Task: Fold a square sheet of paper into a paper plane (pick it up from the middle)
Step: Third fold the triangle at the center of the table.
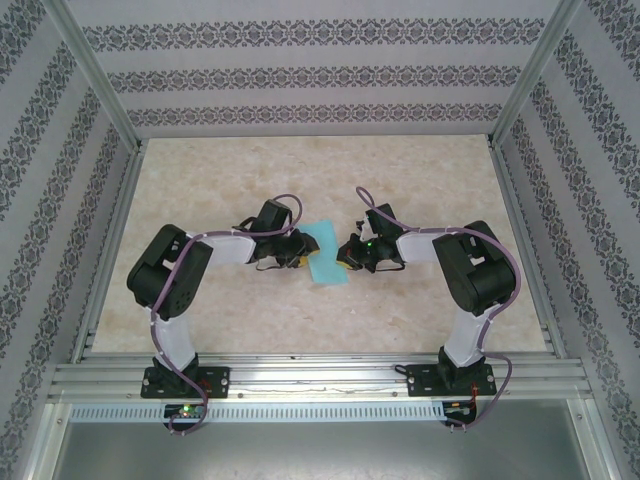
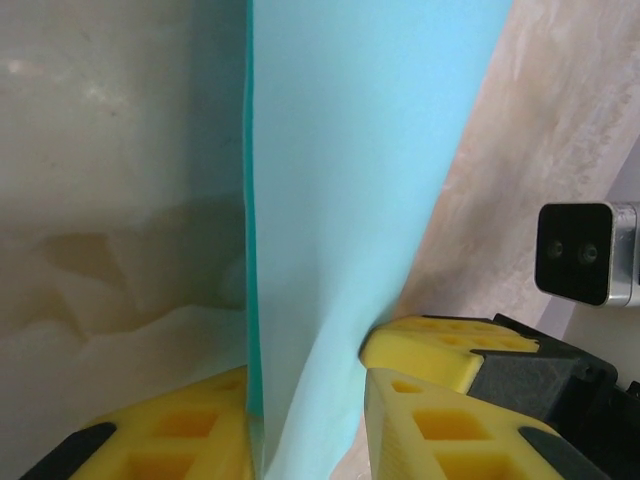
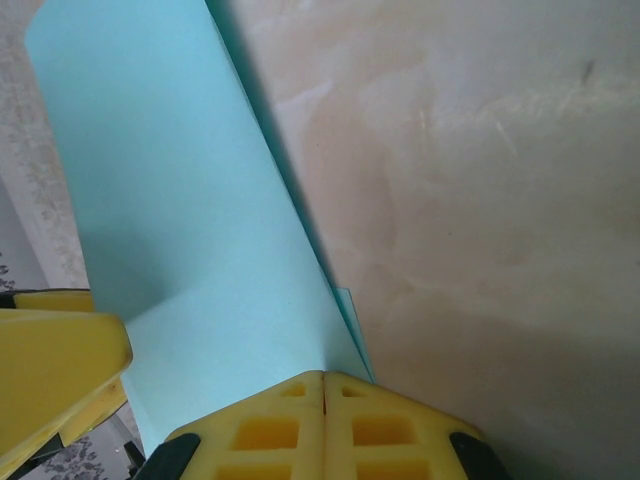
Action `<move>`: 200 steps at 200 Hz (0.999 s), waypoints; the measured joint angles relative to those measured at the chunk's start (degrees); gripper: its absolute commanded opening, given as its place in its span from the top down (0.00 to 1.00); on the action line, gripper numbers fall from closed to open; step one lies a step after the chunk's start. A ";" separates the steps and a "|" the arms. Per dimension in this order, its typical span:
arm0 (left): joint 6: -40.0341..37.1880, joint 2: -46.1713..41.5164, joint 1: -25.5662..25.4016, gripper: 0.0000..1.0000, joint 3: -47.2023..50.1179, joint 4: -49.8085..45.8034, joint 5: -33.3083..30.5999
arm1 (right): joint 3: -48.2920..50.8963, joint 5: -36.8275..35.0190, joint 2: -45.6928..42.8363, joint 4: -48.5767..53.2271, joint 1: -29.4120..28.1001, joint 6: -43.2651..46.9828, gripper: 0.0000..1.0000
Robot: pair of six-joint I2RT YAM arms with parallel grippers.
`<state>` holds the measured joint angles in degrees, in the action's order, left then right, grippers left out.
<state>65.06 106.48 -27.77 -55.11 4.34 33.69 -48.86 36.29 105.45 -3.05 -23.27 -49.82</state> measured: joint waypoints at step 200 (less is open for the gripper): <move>1.03 -1.73 0.92 0.94 0.44 -4.46 2.78 | 9.33 -16.65 -26.27 -2.67 -15.80 30.77 0.67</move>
<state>66.08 104.75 -26.85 -54.68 -0.12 36.47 -39.53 19.64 79.18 -5.72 -39.07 -19.05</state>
